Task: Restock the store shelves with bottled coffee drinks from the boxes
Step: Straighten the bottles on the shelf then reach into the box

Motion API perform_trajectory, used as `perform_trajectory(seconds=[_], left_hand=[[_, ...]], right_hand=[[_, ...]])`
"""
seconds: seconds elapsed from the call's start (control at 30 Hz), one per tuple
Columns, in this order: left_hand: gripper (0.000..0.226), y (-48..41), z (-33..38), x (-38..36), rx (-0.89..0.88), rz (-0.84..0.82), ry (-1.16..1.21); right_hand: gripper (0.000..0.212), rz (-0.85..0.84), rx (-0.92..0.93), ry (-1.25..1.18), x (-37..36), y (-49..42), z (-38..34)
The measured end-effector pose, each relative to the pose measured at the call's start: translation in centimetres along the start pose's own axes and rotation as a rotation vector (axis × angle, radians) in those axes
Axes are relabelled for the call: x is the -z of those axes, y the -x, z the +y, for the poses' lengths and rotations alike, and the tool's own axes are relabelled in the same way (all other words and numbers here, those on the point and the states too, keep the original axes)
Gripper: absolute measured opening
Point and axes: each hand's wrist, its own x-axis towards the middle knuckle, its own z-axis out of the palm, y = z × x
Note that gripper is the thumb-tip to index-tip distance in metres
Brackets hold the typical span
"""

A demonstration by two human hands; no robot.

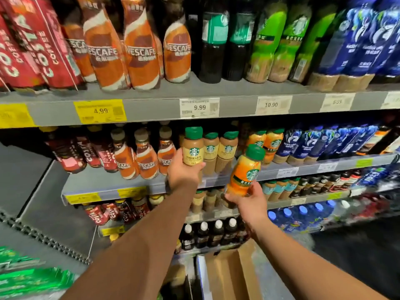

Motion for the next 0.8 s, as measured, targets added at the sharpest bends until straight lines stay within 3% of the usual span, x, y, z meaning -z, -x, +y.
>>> perform_trajectory(seconds=[0.1, 0.3, 0.5, 0.8], left_hand=[[0.053, -1.3, -0.2, -1.1, -0.014, 0.080, -0.088], [0.031, -1.8, -0.5, -2.0, -0.066, 0.160, -0.040], [0.039, -3.1, -1.2, -2.9, -0.059, 0.234, -0.044], [0.043, -3.4, -3.1, -2.9, -0.080, 0.208, -0.139]], right_hand=[[0.044, 0.068, 0.058, 0.064, -0.1, -2.9, -0.7], [0.049, 0.145, 0.097, 0.170, 0.1, -7.1, -1.7], [0.039, 0.176, 0.111, 0.181, -0.4, -9.4, -1.9], [0.040, 0.260, 0.130, 0.267, -1.4, -10.5, -0.6]])
